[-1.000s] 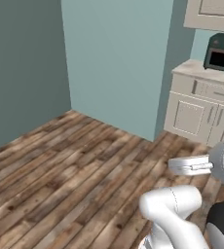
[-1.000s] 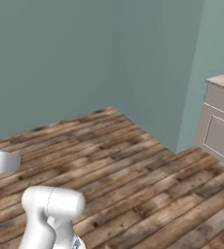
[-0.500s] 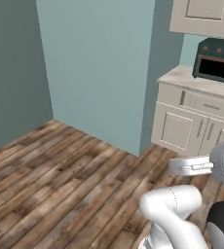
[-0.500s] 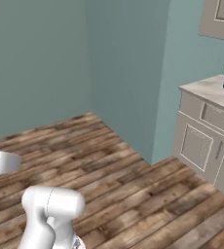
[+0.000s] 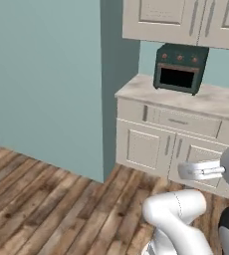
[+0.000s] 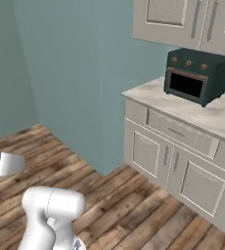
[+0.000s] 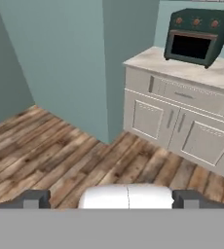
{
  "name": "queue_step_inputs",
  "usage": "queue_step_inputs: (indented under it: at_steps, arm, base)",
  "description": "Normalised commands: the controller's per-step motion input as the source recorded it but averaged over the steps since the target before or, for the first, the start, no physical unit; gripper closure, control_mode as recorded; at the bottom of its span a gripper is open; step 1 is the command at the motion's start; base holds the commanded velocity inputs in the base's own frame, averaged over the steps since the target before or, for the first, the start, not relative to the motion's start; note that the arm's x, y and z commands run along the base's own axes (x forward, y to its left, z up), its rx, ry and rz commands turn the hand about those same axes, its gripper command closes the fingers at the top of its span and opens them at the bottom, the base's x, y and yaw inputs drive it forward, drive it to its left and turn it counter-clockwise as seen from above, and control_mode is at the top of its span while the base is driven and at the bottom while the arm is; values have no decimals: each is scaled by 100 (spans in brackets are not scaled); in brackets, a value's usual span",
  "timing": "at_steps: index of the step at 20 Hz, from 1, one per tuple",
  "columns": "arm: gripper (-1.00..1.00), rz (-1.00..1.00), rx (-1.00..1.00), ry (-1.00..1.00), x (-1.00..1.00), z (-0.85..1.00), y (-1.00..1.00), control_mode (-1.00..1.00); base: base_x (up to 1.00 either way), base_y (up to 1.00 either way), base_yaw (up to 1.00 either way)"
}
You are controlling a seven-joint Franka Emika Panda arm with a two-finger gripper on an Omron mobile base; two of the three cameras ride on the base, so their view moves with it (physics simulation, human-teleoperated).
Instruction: Navigate to the stand mixer.
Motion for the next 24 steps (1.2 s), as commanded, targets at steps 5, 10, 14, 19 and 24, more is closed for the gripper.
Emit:
queue_step_inputs:
  at_steps: [5,10,14,19,24]
  arm:
    - [-100,0,0,0,0,0,0,100]
    - [-100,0,0,0,0,0,0,100]
    - [-100,0,0,0,0,0,0,100]
    - [-100,0,0,0,0,0,0,100]
    - [-100,0,0,0,0,0,0,100]
  base:
    - [81,-26,-65]
    - [41,-12,-81]
    - [10,-4,-94]
    - [0,0,-100]
    - [0,0,-100]
